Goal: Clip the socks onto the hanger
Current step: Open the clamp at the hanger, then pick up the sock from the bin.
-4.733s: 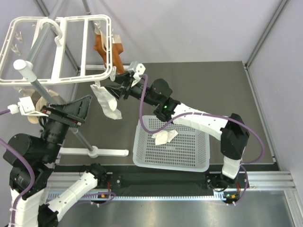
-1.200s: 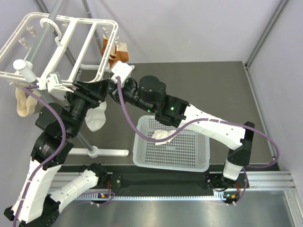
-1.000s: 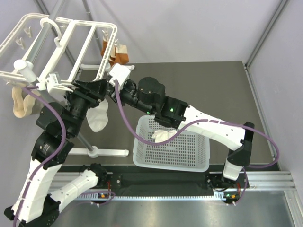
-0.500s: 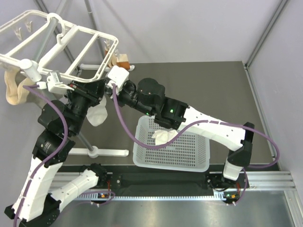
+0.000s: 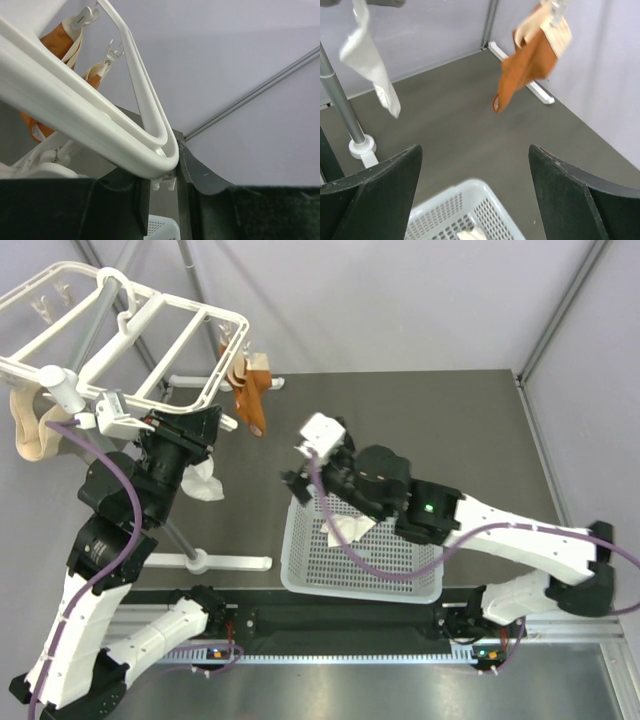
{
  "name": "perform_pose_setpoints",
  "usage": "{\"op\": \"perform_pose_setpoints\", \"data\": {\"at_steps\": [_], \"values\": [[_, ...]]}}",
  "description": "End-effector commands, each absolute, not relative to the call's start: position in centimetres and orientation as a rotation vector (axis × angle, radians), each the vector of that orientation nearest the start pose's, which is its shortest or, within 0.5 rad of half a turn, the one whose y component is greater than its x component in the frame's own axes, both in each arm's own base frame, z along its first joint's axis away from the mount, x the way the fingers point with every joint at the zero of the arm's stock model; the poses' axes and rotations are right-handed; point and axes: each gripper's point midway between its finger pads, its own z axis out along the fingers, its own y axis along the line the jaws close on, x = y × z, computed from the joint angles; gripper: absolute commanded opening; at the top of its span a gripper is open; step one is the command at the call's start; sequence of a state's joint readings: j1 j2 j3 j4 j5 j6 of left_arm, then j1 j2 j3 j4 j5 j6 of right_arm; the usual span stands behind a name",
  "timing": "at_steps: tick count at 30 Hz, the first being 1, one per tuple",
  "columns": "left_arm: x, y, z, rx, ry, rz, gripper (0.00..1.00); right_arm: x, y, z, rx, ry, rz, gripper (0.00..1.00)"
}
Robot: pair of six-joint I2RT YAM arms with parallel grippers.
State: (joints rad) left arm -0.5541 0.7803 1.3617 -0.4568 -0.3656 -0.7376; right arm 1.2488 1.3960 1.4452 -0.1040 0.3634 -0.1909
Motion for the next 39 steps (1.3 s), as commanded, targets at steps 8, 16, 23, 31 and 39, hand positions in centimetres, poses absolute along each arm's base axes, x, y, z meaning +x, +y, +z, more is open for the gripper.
{"op": "perform_pose_setpoints", "data": {"at_steps": [8,16,23,31,39], "values": [[22.2,-9.9,49.3,-0.423,1.403,-0.823,0.00,19.2,29.6,32.0,-0.622,1.668,0.564,0.65],[22.1,-10.0,48.8,-0.425,1.417,-0.828,0.00,20.7,28.2,21.3,-0.453,1.980,0.499,0.47],[22.1,-10.2,48.6,-0.423,1.426,-0.832,0.00,23.1,25.4,14.0,-0.204,2.205,0.383,0.36],[22.2,-10.2,48.5,-0.423,1.428,-0.829,0.00,23.9,24.9,11.4,0.027,2.233,0.434,0.28],[22.2,-10.0,48.2,-0.425,1.431,-0.816,0.00,23.6,25.3,8.3,0.106,2.261,0.477,0.36]]}}
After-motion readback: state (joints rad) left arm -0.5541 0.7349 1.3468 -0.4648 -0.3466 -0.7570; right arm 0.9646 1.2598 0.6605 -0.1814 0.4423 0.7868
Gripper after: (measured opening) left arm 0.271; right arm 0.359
